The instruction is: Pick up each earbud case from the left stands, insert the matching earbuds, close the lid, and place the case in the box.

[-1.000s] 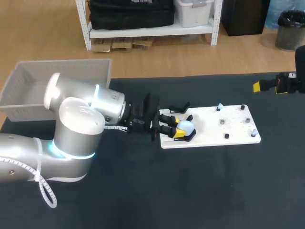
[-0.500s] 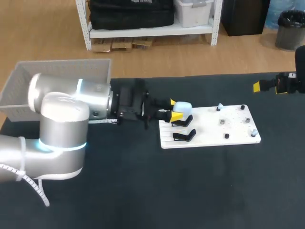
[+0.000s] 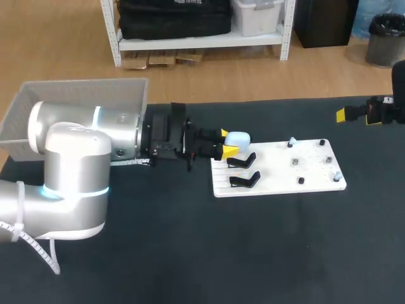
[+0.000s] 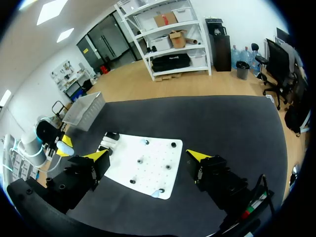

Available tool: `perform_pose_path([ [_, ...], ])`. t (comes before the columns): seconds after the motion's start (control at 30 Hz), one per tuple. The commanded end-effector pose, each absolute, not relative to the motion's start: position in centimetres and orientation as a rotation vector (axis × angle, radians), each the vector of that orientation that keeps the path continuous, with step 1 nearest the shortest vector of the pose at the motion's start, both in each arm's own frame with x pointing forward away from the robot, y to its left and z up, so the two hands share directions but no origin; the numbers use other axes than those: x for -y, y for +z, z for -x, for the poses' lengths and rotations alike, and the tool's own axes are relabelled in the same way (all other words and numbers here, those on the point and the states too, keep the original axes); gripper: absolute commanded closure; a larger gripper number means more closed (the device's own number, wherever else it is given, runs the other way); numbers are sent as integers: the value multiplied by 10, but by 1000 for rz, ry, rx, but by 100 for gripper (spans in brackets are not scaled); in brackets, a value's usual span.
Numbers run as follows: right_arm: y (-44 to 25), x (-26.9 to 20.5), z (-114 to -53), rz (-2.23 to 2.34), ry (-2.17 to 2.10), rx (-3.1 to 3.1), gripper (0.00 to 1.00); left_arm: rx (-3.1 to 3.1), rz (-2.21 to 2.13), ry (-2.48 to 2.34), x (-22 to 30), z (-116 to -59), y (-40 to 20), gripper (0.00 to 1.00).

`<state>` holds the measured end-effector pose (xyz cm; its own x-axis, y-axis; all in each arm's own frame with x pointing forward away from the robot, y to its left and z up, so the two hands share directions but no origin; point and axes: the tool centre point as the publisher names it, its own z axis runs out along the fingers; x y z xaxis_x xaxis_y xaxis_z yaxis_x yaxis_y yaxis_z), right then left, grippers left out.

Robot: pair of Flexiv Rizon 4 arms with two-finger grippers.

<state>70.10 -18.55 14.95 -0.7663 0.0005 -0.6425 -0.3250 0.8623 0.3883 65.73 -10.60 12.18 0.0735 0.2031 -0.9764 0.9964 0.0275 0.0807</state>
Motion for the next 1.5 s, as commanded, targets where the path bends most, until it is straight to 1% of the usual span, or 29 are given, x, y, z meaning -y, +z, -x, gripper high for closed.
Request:
perform_pose_path([
  [0.03,150,186,-701,235,645,-2373,0,-1312,-1357,-1016,107,-656,121,100],
  [0.3,150,186,-701,235,645,-2373,0,-1312,-1357,-1016,107,-656,121,100],
  [0.43,158,173,-693,307,645,-2339,0,-1297,-1348,-1036,109,-654,121,100],
  [1.0,180,112,-612,573,670,-2333,0,-1243,-1279,-1129,128,-652,114,100],
  [1.5,165,63,-590,626,699,-2429,0,-1211,-1289,-1145,132,-656,114,100],
])
